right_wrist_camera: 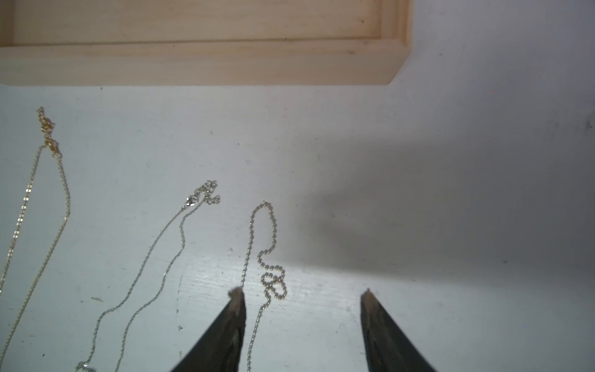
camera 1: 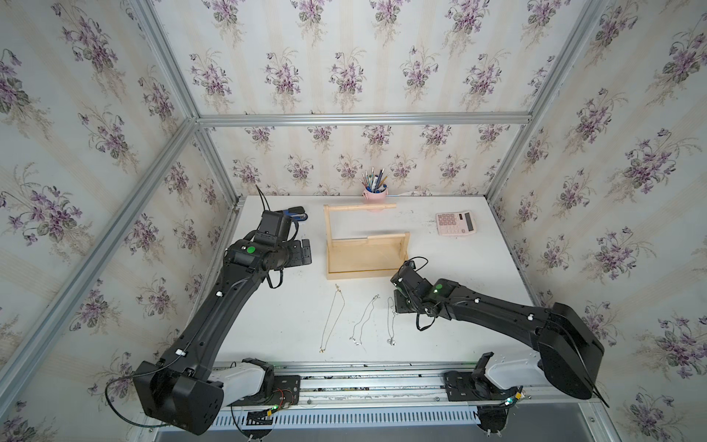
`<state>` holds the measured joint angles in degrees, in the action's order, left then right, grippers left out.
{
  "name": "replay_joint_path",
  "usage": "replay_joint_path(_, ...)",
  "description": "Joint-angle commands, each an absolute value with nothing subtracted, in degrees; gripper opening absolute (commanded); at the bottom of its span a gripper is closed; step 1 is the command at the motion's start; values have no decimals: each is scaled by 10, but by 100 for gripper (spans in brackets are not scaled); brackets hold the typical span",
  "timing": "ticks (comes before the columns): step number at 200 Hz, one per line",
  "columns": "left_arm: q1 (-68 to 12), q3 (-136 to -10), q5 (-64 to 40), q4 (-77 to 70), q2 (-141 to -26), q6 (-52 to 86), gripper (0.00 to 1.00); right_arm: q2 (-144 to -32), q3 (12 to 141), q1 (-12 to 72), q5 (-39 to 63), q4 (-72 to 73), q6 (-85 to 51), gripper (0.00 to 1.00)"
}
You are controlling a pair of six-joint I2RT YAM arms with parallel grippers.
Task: Hang the necklace on the jewelry display stand
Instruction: Pick up the necklace from the center of the board.
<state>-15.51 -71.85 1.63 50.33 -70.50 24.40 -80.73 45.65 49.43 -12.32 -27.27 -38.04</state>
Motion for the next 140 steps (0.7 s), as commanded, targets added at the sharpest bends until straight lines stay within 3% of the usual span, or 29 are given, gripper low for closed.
replay_joint_path(1,-156,-716,3,499,-704,239,97,-828,460,495,-93,-246,-399,64)
replay_joint_path(140,-156,-705,-10,495,-702,226,97,-943,506,499,-107,-272,-406,42)
